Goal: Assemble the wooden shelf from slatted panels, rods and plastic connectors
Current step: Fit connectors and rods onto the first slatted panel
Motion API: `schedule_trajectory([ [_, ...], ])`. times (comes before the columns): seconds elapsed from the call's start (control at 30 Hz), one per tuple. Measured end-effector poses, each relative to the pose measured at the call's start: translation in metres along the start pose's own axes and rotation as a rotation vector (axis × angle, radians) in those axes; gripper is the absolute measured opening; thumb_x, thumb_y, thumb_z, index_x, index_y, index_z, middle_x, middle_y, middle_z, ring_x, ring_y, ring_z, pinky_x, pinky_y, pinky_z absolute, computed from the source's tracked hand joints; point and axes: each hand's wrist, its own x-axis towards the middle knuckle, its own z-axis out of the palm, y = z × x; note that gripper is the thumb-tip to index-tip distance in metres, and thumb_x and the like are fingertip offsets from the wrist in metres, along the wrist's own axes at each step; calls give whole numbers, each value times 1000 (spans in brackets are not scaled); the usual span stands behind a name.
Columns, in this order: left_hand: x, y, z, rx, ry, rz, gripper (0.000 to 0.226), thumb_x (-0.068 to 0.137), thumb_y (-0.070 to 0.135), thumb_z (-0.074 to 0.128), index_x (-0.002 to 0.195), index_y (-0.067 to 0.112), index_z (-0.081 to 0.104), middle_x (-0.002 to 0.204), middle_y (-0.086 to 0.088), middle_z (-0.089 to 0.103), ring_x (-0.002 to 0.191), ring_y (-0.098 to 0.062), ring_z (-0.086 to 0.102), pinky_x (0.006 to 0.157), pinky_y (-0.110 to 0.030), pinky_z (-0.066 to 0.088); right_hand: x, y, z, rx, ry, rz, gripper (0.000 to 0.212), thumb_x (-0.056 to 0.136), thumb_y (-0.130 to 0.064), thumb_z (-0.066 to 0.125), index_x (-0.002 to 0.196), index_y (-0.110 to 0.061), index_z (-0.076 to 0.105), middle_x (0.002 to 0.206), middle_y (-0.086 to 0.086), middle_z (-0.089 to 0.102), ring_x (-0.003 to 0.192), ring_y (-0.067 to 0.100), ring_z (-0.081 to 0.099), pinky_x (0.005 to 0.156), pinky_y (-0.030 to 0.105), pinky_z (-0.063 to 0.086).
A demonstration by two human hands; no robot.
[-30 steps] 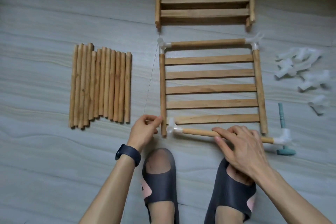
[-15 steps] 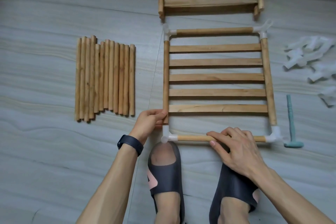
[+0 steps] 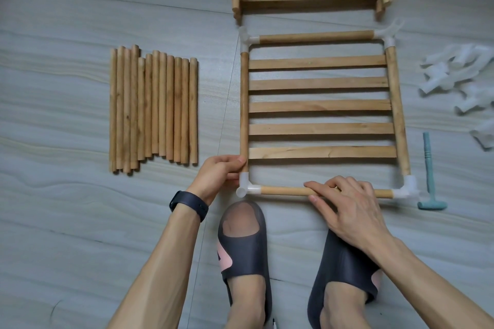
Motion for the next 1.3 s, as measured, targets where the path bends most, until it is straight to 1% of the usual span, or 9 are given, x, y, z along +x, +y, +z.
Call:
schedule_trajectory([
  [0.23, 0, 3, 2, 109, 71, 40, 14, 97, 18, 65, 100, 6, 71, 69, 3, 62, 68, -14, 57, 70, -24, 52, 11, 3, -1, 30, -40, 17, 37, 95, -57, 42, 119, -46, 67, 89, -13, 58, 81, 17, 57, 74, 37, 37],
  [0.37, 8, -3, 5, 209, 169, 87, 13, 100, 21, 60, 100, 12, 69, 88, -3, 67, 72, -15, 56, 76, -30, 51, 19, 0, 8, 41, -49, 48, 37, 94, -58, 43, 118, -43, 68, 90, -13, 60, 84, 16, 57, 78, 35, 34],
  [0.47, 14, -8, 8, 351, 271, 95, 30, 98, 32, 60, 117, 10, 67, 110, -8, 72, 88, -20, 64, 94, -42, 54, 21, -2, 16, 82, -63, 36, 39, 94, -53, 46, 120, -36, 69, 95, -11, 61, 88, 18, 56, 80, 32, 38],
  [0.57, 12, -5, 17, 517, 358, 130, 36, 100, 35, 55, 124, 10, 63, 116, -4, 68, 109, -26, 62, 91, -35, 48, 18, -2, 13, 136, -53, 34, 39, 95, -47, 49, 122, -28, 68, 105, -9, 62, 98, 16, 54, 84, 32, 45],
  [0.77, -1, -1, 45, 772, 576, 476, 53, 91, 25, 64, 139, 12, 48, 142, -15, 39, 129, -36, 40, 102, -43, 39, -1, 12, -23, 276, 300, 168, 22, 94, -26, 62, 110, -14, 72, 103, -3, 63, 98, 12, 56, 88, 18, 43],
  [0.9, -1, 7, 81, 1067, 311, 707, 68, 89, 39, 66, 147, 16, 41, 151, -14, 36, 136, -35, 35, 110, -47, 38, -8, 34, -51, 377, 466, 528, 17, 93, -24, 66, 108, -16, 66, 100, -2, 58, 89, 11, 55, 83, 9, 38],
  [1.03, 13, 8, 127, 1408, -75, 835, 90, 88, 53, 62, 158, 17, 19, 165, -13, 14, 151, -36, 14, 123, -49, 15, -3, 69, -53, 527, 153, 992, 43, 88, -48, 69, 117, -19, 58, 108, 1, 66, 96, 18, 64, 90, 35, 49],
  [1.13, 25, 9, 153, 1591, -234, 811, 105, 87, 61, 62, 160, 24, -5, 167, -8, -7, 153, -32, -4, 124, -50, 1, 3, 80, -44, 797, 43, 1106, 52, 74, -60, 71, 101, -17, 59, 77, -1, 68, 66, 17, 68, 60, 37, 53],
  [1.3, 34, 8, 164, 1627, -263, 777, 113, 83, 61, 67, 159, 24, -8, 167, -5, -5, 153, -29, -3, 123, -53, -1, 15, 78, -39, 975, 147, 1148, 11, 88, -9, 68, 96, -14, 61, 80, 7, 67, 65, 17, 64, 65, 29, 56],
])
